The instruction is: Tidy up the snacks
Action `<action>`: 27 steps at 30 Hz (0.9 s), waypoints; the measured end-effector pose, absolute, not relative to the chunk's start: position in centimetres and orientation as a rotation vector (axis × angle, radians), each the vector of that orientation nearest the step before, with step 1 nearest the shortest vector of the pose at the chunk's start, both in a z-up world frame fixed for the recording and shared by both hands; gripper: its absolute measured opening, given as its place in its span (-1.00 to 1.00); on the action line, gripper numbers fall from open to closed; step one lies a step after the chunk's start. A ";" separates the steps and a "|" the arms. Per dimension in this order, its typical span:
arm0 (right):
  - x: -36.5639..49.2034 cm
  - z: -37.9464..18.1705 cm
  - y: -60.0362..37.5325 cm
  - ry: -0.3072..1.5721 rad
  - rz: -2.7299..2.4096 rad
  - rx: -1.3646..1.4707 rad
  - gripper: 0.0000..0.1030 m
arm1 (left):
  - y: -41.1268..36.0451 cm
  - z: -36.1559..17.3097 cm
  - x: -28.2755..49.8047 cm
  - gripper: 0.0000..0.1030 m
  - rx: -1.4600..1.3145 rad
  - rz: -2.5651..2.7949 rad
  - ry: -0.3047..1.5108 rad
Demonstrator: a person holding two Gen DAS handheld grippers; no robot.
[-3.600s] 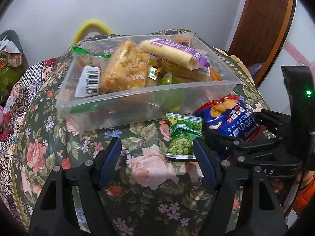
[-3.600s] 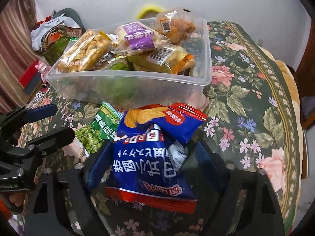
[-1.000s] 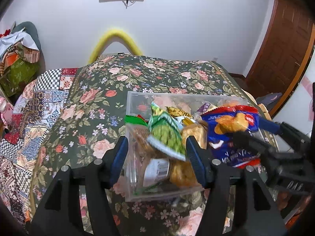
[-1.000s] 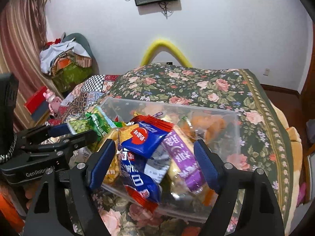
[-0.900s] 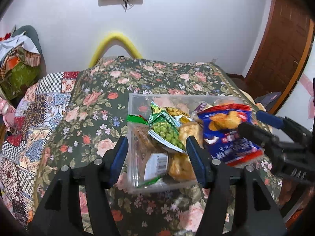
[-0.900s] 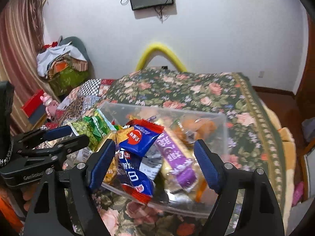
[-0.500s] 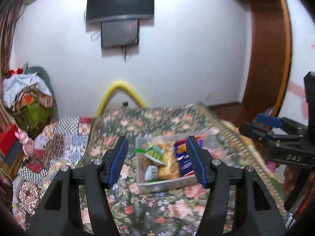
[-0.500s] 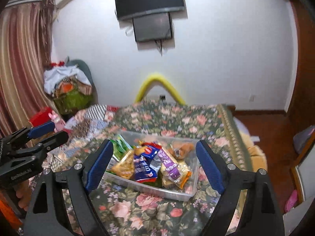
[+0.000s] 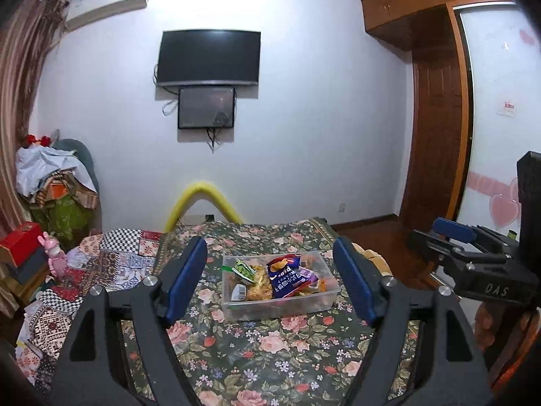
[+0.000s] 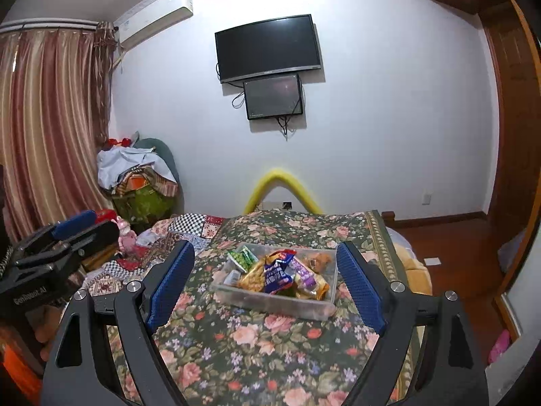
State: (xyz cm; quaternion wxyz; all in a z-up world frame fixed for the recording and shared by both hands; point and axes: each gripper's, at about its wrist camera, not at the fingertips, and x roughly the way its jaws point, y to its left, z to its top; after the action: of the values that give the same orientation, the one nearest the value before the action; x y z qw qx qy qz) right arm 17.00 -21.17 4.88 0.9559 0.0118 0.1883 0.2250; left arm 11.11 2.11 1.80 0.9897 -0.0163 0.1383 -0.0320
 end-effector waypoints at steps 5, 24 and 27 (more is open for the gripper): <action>15.0 4.5 -20.9 0.348 0.437 -0.003 0.77 | 2.0 1.7 8.9 0.88 -0.053 -0.059 0.240; 12.7 4.2 -21.8 0.306 0.406 0.017 1.00 | 2.0 0.5 7.9 1.00 -0.056 -0.041 0.242; 12.7 4.2 -21.7 0.306 0.406 0.014 1.00 | 2.0 0.3 7.8 1.00 -0.055 -0.030 0.238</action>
State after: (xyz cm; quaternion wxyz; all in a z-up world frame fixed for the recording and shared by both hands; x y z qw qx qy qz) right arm 12.71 -21.65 4.17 0.9678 0.0068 0.1515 0.2010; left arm 7.85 1.96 0.30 0.9924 -0.0276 0.1189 -0.0150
